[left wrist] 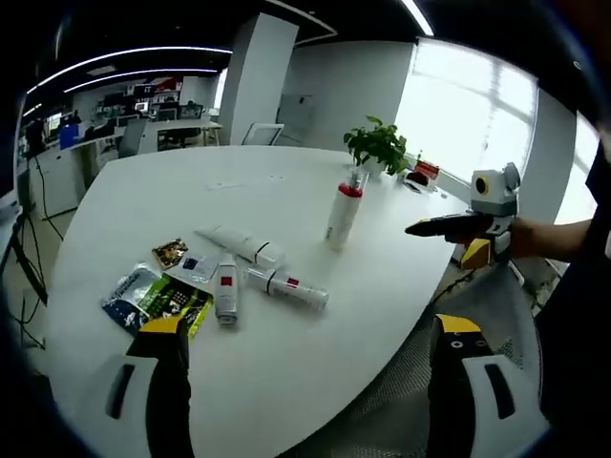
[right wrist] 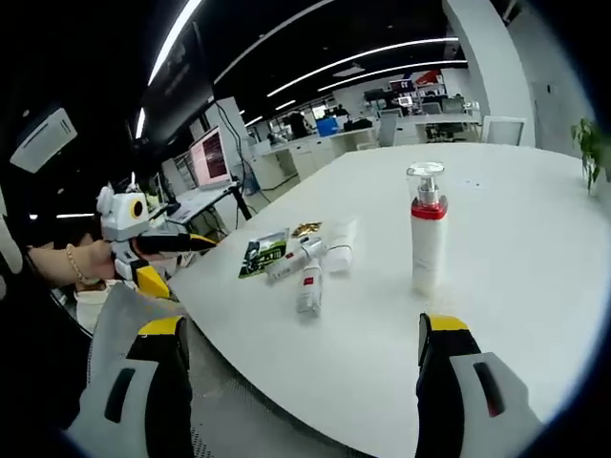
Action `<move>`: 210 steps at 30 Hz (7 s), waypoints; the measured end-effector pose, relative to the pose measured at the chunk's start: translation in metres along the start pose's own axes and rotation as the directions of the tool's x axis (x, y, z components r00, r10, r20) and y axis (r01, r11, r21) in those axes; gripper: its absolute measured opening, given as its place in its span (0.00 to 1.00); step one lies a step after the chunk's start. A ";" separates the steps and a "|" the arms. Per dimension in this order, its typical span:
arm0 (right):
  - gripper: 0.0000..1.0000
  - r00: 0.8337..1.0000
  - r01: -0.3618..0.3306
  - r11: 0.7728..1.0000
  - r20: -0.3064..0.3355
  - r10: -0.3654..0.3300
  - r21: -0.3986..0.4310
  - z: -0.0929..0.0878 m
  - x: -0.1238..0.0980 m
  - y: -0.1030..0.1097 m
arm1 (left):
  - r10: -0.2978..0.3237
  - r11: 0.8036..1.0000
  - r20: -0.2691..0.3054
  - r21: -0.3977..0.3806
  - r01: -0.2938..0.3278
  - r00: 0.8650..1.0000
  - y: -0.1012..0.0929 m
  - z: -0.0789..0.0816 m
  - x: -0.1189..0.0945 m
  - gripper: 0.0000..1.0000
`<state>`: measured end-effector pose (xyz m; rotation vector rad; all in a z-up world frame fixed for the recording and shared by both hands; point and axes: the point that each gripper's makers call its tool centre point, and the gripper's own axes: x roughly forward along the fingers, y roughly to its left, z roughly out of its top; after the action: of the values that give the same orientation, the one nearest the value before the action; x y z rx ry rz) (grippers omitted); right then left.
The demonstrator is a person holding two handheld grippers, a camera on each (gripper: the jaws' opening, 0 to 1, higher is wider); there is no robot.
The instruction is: Arrange the skincare products in the storage area until every visible bottle or jar stands upright without overlapping.
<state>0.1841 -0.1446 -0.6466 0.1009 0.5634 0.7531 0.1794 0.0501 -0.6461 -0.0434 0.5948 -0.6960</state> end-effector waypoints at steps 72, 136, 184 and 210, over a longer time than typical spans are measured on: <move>0.88 0.975 -0.031 0.983 -0.223 -0.010 -0.180 0.061 0.178 -0.026 | -0.009 0.998 0.002 -0.060 0.009 1.000 0.014 -0.016 -0.006 0.92; 0.29 0.904 0.188 0.960 -0.346 -0.252 -0.208 0.049 0.302 -0.078 | 0.005 0.992 -0.027 -0.128 -0.008 1.000 0.024 -0.027 0.005 0.90; 0.27 0.992 0.099 0.958 -0.047 -0.116 -0.271 0.122 0.158 -0.012 | -0.001 1.000 0.068 0.005 0.001 0.998 -0.018 0.032 -0.010 0.87; 0.27 0.985 0.148 0.887 0.150 -0.091 -0.438 0.295 0.100 -0.001 | 0.002 0.999 0.169 0.044 -0.009 0.986 -0.037 0.090 -0.012 0.86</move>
<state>0.3970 -0.0460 -0.4413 -0.3122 0.2614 0.7331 0.1983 0.0147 -0.5566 -0.0588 0.4168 -0.6922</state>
